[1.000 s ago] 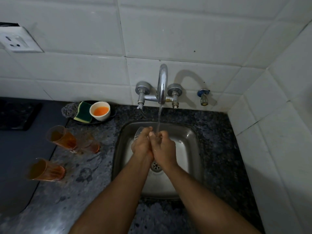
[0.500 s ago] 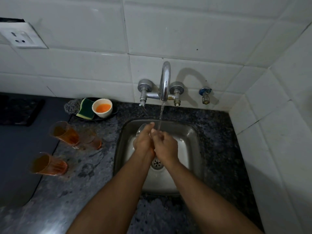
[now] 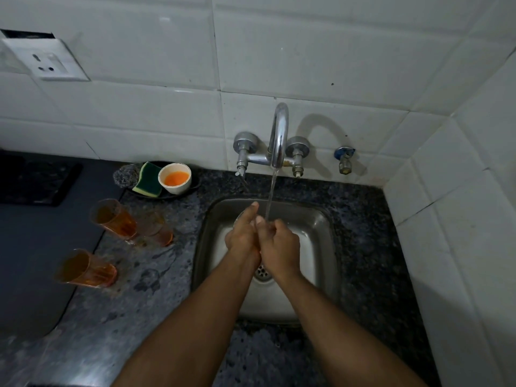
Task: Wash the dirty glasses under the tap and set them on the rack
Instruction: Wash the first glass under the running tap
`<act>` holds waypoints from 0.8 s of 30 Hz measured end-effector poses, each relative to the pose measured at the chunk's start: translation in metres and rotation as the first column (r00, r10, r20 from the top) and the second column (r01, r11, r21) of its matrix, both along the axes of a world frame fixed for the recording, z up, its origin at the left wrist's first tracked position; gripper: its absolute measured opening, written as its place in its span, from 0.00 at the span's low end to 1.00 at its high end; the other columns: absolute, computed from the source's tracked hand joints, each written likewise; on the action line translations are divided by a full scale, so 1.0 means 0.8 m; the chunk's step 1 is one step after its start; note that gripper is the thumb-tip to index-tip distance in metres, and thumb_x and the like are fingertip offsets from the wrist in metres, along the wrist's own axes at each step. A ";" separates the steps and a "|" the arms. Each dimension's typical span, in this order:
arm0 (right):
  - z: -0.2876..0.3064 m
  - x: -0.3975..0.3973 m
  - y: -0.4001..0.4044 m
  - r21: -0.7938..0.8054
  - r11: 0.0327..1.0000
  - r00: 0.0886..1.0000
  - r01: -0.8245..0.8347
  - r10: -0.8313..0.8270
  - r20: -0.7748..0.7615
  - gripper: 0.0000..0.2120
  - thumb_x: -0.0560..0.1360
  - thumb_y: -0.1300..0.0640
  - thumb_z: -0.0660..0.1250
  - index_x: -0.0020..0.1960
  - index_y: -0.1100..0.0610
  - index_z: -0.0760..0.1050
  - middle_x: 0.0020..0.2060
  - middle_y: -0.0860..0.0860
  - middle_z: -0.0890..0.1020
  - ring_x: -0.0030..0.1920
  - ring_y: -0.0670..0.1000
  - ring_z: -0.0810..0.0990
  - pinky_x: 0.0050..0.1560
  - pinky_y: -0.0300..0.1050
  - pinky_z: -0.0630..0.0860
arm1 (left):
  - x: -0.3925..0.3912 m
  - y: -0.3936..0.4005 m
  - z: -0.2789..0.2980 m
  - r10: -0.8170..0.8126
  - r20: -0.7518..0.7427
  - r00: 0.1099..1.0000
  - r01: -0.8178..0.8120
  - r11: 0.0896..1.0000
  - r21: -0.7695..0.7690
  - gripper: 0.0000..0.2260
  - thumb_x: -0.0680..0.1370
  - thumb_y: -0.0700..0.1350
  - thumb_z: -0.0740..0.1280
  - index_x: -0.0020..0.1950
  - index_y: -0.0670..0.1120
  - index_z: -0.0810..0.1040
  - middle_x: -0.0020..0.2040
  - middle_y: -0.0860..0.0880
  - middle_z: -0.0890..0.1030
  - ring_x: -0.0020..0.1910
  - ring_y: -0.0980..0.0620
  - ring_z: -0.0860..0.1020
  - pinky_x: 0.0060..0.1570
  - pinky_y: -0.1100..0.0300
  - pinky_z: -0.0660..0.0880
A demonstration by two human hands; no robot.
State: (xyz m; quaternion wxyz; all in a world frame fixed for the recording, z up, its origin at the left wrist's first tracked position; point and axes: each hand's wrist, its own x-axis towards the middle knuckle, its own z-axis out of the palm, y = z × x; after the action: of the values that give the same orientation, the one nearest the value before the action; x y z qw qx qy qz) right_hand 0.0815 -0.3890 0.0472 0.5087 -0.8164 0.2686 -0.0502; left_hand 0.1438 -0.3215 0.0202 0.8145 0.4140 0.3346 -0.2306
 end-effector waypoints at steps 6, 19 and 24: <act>0.012 0.014 -0.017 0.489 0.862 0.944 0.132 0.041 -0.327 0.24 0.81 0.34 0.63 0.50 0.55 0.84 0.34 0.53 0.84 0.27 0.52 0.80 0.28 0.45 0.78 | -0.006 0.005 0.000 -0.037 -0.038 0.999 0.039 0.998 0.050 0.26 0.65 0.57 0.82 0.54 0.40 0.84 0.42 0.42 0.86 0.36 0.45 0.86 0.34 0.55 0.80; 0.021 0.014 -0.027 0.447 0.891 0.950 0.082 0.065 -0.305 0.26 0.82 0.34 0.61 0.49 0.56 0.84 0.40 0.55 0.87 0.32 0.52 0.84 0.31 0.45 0.80 | -0.004 -0.006 0.001 -0.152 0.029 0.988 0.150 0.986 0.065 0.28 0.62 0.59 0.83 0.52 0.42 0.86 0.42 0.44 0.85 0.36 0.47 0.84 0.34 0.56 0.79; 0.007 0.013 -0.019 0.076 0.996 0.973 0.055 -0.036 -0.229 0.31 0.83 0.34 0.56 0.40 0.56 0.83 0.34 0.51 0.85 0.34 0.51 0.83 0.36 0.46 0.79 | -0.006 -0.016 0.012 -0.169 -0.030 0.985 0.171 0.965 0.199 0.32 0.63 0.68 0.81 0.55 0.45 0.86 0.49 0.44 0.88 0.44 0.47 0.87 0.42 0.52 0.83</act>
State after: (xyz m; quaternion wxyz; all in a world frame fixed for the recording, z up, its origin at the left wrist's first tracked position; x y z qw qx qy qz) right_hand 0.0918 -0.4039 0.0525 0.5063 -0.7890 0.3454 0.0427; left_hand 0.1386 -0.3344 0.0297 0.7437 0.5197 0.3247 -0.2673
